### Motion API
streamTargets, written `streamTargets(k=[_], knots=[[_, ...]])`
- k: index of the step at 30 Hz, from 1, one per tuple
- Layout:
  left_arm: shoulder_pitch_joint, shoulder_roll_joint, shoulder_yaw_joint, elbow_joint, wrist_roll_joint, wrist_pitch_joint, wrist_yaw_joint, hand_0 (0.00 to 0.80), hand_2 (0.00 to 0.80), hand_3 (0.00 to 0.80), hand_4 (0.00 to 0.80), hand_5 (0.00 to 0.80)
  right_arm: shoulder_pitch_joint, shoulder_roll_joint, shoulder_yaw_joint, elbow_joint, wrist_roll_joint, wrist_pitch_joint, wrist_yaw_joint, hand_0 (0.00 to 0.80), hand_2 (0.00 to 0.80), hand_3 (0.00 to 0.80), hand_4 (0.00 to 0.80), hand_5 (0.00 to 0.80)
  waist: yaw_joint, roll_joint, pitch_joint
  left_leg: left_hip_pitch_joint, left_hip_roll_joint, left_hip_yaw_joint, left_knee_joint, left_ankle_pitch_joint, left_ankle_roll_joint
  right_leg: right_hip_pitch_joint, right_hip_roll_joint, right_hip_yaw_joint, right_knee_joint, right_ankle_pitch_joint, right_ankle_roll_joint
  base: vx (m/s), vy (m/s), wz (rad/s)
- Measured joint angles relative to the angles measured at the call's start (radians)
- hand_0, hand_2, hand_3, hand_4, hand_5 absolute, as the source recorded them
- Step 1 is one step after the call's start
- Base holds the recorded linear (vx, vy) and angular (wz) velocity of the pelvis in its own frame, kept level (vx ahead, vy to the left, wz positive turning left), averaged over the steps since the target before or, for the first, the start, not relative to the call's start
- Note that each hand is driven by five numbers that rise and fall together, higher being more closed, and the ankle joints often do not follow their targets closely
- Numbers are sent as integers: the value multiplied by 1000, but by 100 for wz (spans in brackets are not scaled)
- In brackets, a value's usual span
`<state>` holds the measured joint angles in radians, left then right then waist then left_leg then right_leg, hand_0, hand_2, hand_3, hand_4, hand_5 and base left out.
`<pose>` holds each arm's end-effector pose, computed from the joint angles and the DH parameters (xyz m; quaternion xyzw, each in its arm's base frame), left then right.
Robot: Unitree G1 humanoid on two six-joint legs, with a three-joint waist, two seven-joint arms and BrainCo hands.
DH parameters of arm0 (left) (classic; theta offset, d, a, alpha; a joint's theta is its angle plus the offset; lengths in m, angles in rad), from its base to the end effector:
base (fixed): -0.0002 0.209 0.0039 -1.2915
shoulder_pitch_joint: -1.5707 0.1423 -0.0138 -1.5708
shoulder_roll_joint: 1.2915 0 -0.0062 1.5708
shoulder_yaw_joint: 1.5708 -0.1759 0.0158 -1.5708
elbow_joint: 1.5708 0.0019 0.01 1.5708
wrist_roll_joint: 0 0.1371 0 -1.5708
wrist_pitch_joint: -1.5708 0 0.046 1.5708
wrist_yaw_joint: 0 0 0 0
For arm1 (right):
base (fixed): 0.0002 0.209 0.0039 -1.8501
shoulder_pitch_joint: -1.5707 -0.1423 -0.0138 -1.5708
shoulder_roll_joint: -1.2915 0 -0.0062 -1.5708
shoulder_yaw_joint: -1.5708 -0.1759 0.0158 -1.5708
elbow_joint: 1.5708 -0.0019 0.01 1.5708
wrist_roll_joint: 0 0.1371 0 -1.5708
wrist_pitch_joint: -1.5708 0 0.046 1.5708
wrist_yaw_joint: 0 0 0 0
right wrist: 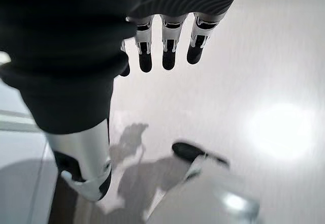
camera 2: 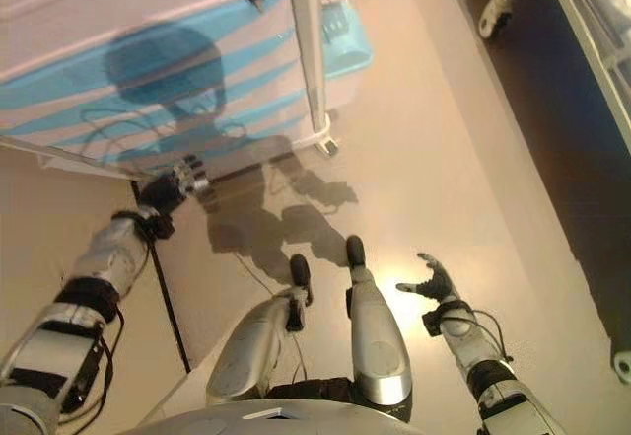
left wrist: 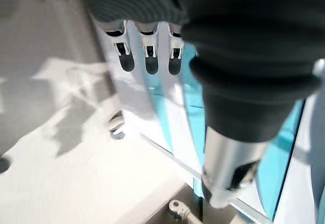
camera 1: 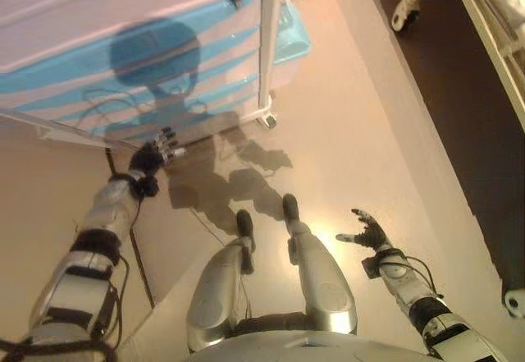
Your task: Open the drawer and pick up the medicine
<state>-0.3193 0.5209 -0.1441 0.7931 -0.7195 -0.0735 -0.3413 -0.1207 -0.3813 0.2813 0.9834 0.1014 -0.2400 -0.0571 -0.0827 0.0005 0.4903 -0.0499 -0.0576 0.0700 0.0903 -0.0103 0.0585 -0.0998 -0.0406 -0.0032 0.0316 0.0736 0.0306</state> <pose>0.2350 0.2708 0.0171 -0.0975 0.1602 -0.0470 0.9811 0.1577 -0.2359 -0.0615 -0.2018 0.3157 0.0085 0.9271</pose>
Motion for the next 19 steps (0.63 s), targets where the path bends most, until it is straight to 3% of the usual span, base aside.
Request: streamTargets(k=[4,9,14,19], knots=[[138,-95,6,62,35,-6,-2,0,0,0,0,0,25,7,-47,85,40,6,79,0,0,0,0,0,21,34,-129,93,9,-51,-95,22,-20,109,12,-48,-86,-6,-12,86,-92,35],[232,-196,45,159,64,-70,57,0,0,0,0,0,49,38,-80,157,47,25,113,0,0,0,0,0,55,32,-271,145,18,-101,-133,29,-36,177,21,-94,-124,-25,-31,41,-84,30],[288,-253,58,289,139,-110,93,0,0,0,0,0,62,85,-83,209,60,58,155,0,0,0,0,0,92,19,-333,141,26,-145,-138,33,-60,195,29,-143,-124,-40,-38,-5,-69,29],[349,-292,40,438,259,-81,78,0,0,0,0,0,93,108,-80,230,61,72,195,0,0,0,0,0,112,18,-368,136,32,-146,-140,35,-60,193,33,-150,-118,-44,-44,-12,-11,5]])
